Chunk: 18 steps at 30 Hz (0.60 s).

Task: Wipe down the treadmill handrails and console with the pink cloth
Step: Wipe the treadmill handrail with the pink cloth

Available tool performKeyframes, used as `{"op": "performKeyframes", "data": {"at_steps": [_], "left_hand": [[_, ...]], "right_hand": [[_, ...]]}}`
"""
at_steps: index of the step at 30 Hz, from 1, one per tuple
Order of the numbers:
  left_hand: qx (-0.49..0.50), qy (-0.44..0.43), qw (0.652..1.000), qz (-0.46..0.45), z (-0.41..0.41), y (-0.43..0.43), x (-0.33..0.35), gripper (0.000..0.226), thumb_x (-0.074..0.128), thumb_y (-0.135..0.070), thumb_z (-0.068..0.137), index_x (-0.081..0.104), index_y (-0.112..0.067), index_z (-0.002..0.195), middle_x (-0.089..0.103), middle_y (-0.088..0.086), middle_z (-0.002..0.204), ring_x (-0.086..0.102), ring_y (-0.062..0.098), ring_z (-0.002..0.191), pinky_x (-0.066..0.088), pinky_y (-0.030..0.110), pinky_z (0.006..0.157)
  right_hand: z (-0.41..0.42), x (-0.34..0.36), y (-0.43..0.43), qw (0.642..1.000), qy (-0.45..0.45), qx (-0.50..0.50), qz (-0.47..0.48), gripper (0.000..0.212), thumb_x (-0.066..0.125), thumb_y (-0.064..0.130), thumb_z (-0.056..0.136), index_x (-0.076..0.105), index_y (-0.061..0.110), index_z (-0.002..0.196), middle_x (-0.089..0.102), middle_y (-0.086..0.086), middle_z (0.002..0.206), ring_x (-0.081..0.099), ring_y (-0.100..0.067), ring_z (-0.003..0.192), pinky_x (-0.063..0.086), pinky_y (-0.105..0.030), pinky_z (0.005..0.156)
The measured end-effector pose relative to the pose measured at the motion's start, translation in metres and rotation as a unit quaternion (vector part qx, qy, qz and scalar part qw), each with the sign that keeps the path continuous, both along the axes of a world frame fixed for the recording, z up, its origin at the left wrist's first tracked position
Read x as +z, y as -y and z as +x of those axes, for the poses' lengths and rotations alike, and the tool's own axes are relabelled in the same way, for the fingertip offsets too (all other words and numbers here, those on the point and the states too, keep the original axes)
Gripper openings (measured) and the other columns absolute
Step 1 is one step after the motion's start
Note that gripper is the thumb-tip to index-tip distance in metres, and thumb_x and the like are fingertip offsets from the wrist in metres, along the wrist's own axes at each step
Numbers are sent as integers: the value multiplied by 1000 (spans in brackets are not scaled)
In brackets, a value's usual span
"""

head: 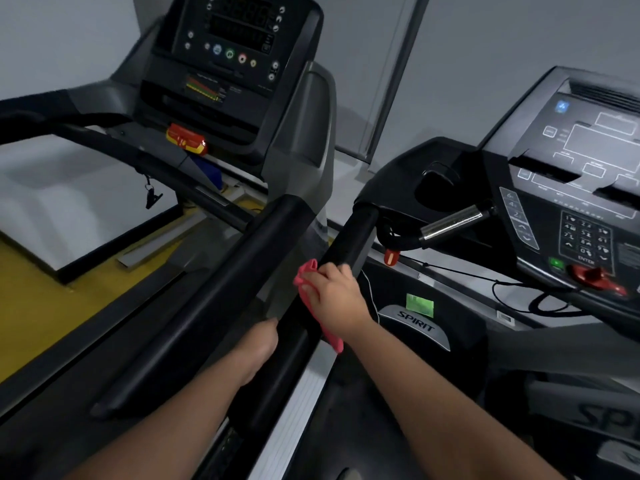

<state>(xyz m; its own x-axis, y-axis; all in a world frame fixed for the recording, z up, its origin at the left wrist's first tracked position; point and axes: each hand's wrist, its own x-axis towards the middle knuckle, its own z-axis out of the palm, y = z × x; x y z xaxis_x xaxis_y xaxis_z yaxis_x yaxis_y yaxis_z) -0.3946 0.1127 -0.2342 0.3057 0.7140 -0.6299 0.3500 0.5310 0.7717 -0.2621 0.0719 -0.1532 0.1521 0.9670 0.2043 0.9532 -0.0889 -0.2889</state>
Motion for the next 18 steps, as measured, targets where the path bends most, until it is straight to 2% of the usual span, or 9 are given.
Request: {"op": "performKeyframes", "data": {"at_steps": [2, 4, 7, 9, 11, 13, 15, 18], "left_hand": [[-4, -6, 1000, 6, 0, 1, 0, 42, 39, -34, 100, 70, -5, 102, 70, 17, 103, 65, 31, 98, 49, 44, 97], [3, -27, 999, 32, 1, 3, 4, 42, 37, -31, 100, 66, -3, 114, 65, 15, 116, 60, 29, 109, 44, 41, 102], [1, -54, 995, 89, 0, 5, 7, 37, 34, -20, 102, 62, -4, 120, 59, 9, 125, 54, 25, 117, 38, 35, 106], [-3, -47, 992, 119, 0, 5, 7, 33, 36, -16, 101, 64, -7, 117, 60, 8, 124, 54, 22, 116, 38, 37, 106], [-18, -60, 991, 120, 0, 5, 8, 34, 36, -16, 101, 64, -6, 118, 61, 10, 124, 54, 23, 117, 38, 35, 105], [-23, -69, 991, 110, 1, 5, 10, 38, 33, -20, 103, 62, -4, 123, 60, 10, 127, 53, 23, 120, 37, 32, 104], [-22, -63, 994, 87, 1, 6, 12, 40, 33, -26, 103, 62, -7, 123, 61, 10, 126, 54, 23, 118, 38, 34, 105], [-15, -55, 995, 76, 0, 8, 16, 41, 32, -27, 104, 63, -8, 122, 61, 10, 126, 55, 23, 116, 39, 30, 103]], "right_hand": [[2, -1, -14, 999, 27, -14, -30, 42, 32, 39, 101, 60, 20, 125, 54, -6, 115, 39, -26, 104, 36, -38, 91], [-4, -5, -20, 999, 38, -5, -31, 36, 37, 30, 101, 61, 16, 123, 56, -8, 114, 40, -28, 104, 36, -40, 92], [-17, -16, -11, 999, 33, 37, 11, 36, 42, 30, 91, 70, 12, 105, 63, -9, 93, 50, -30, 89, 45, -42, 81], [-19, -20, 2, 996, 20, 79, 25, 41, 41, 35, 85, 70, 15, 104, 64, -6, 88, 54, -28, 85, 44, -36, 81], [-8, -19, 9, 990, 28, 132, 28, 40, 43, 35, 86, 66, 17, 113, 64, -5, 96, 56, -25, 93, 35, -26, 89], [8, -14, 6, 986, 32, 166, 10, 42, 39, 33, 91, 62, 17, 122, 64, -5, 104, 56, -24, 103, 25, -22, 98], [17, -10, -3, 987, 40, 153, 7, 46, 32, 32, 92, 61, 16, 123, 64, -6, 102, 56, -25, 103, 20, -25, 102], [11, -11, -19, 991, 56, 122, -10, 56, 23, 35, 88, 65, 9, 112, 65, -10, 92, 57, -28, 91, 30, -32, 97]]}}
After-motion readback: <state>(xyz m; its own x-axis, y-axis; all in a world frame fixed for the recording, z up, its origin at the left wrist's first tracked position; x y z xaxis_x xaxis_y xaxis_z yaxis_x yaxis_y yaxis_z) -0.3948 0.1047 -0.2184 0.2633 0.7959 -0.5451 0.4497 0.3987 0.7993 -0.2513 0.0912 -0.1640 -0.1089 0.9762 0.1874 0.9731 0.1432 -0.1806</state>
